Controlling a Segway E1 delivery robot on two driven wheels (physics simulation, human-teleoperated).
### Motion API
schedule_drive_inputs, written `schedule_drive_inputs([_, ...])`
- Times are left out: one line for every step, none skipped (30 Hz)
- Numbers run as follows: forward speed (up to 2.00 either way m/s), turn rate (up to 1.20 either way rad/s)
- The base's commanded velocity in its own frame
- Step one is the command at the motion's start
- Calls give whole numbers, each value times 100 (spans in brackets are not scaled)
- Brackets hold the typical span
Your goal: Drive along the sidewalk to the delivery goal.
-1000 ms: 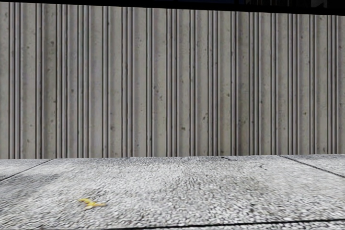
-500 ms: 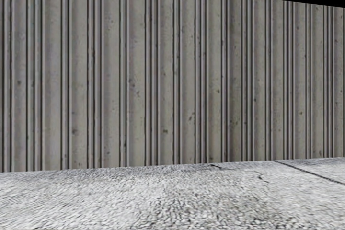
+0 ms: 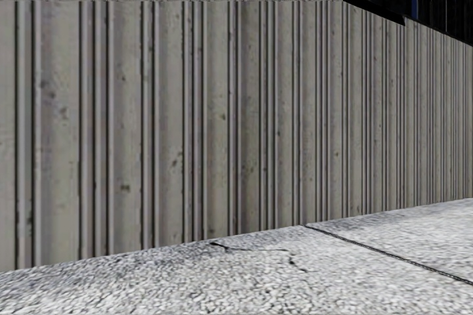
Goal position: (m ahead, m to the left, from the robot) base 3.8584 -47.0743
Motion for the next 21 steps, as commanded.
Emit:
schedule_drive_inputs([131, -80])
schedule_drive_inputs([131, -80])
schedule_drive_inputs([131, -81])
schedule_drive_inputs([131, -83])
schedule_drive_inputs([131, -85])
schedule_drive_inputs([131, -86])
schedule_drive_inputs([131, -86])
schedule_drive_inputs([131, -86])
schedule_drive_inputs([131, -86])
schedule_drive_inputs([131, -86])
schedule_drive_inputs([131, -86])
schedule_drive_inputs([131, -86])
schedule_drive_inputs([131, -86])
schedule_drive_inputs([131, -86])
schedule_drive_inputs([131, -86])
schedule_drive_inputs([131, -86])
schedule_drive_inputs([131, -86])
schedule_drive_inputs([131, -86])
schedule_drive_inputs([131, -86])
schedule_drive_inputs([131, -86])
schedule_drive_inputs([131, -86])
